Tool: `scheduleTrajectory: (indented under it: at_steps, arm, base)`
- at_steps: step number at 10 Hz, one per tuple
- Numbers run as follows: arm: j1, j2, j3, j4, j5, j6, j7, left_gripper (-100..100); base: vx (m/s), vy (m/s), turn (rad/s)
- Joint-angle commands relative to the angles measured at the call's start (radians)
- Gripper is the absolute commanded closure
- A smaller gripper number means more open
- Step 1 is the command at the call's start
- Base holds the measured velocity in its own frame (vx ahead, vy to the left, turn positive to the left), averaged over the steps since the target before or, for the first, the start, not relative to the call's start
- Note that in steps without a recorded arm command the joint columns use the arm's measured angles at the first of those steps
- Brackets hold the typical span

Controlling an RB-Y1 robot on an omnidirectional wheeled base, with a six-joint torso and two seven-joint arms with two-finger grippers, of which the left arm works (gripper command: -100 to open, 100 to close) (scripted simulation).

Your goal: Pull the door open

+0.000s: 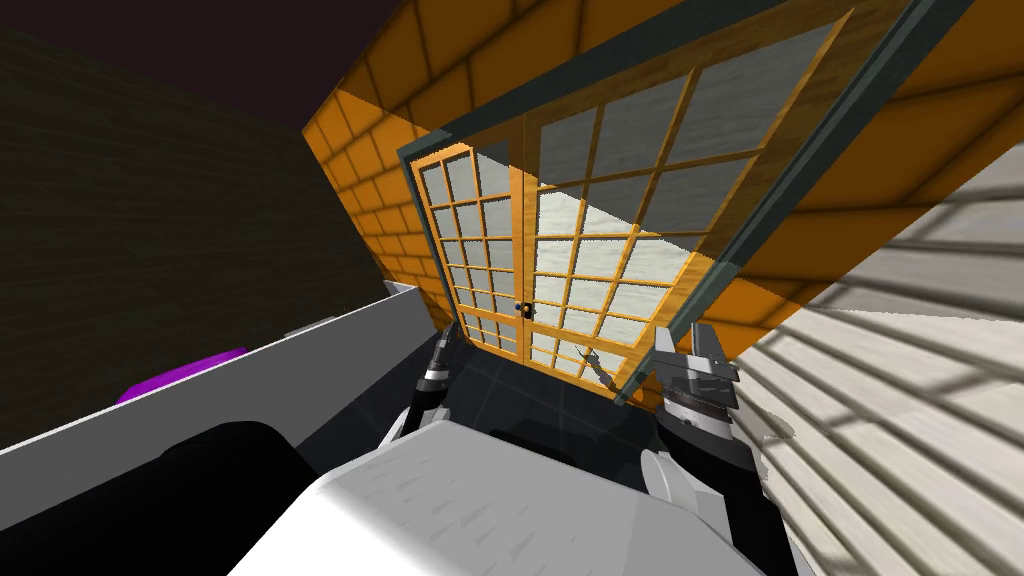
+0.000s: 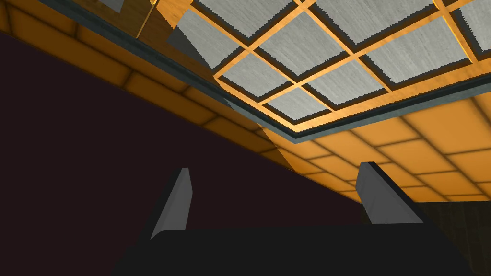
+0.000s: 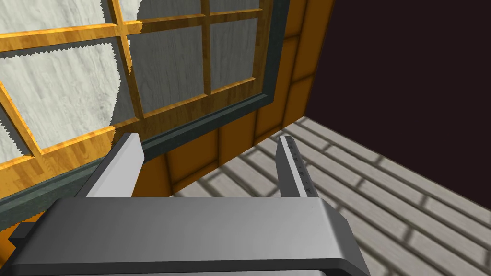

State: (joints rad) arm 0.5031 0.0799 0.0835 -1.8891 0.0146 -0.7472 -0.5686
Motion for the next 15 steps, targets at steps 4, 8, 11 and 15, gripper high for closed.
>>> scheduleTrajectory:
  at_steps: [4,8,11,15]
  arm:
    - [0.006,0.003,0.001,0.099,0.003,-0.026,-0.119,-100]
    - [0.01,0.005,0.003,0.18,0.007,-0.045,-0.21,-100]
    - [0.013,0.006,0.005,0.234,0.009,-0.058,-0.271,-100]
    - [0.019,0.007,0.008,0.339,0.014,-0.083,-0.387,-100]
  base:
    - [0.078,-0.004,-0.117]
    - [0.081,0.002,-0.104]
    - [0.092,-0.001,-0.126]
    - [0.087,0.005,-0.139]
